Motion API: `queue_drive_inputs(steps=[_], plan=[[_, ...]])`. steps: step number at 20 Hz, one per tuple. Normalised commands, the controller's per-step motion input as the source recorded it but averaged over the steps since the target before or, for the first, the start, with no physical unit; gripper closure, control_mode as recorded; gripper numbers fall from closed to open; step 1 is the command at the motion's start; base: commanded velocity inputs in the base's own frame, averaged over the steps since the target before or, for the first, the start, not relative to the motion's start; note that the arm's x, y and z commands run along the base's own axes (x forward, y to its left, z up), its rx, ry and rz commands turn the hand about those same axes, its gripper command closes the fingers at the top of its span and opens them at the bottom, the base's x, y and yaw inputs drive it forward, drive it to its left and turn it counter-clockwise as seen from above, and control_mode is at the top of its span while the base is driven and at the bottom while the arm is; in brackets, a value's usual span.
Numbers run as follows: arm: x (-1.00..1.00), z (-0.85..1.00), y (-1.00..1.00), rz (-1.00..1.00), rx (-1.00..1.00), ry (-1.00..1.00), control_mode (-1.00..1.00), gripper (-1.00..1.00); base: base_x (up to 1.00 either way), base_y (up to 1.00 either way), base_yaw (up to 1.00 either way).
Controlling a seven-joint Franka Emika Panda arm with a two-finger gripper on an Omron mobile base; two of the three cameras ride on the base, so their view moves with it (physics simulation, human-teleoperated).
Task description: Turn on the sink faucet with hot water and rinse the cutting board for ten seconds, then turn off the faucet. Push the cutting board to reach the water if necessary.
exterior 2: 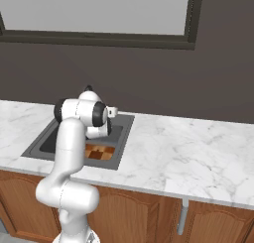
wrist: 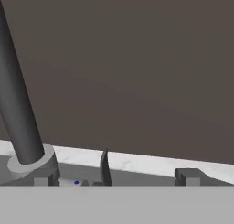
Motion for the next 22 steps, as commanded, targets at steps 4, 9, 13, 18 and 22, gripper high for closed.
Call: queue_drive_inputs(steps=[4,9,13,18,22], plan=[[0.14,0.0,0.13,0.0,0.0,0.0,-1.0,-1.0,0.0,0.0,0.0],[0.11,0.0,0.07,0.0,0.0,0.0,-1.0,-1.0,0.0,0.0,0.0],[0.07,0.0,0.03,0.0,0.0,0.0,-1.0,-1.0,0.0,0.0,0.0],[0.0,0.0,0.0,0.0,0.0,0.0,-1.0,-1.0,0.0,0.0,0.0],[0.01,0.0,0.0,0.0,0.0,0.0,-1.0,-1.0,0.0,0.0,0.0]])
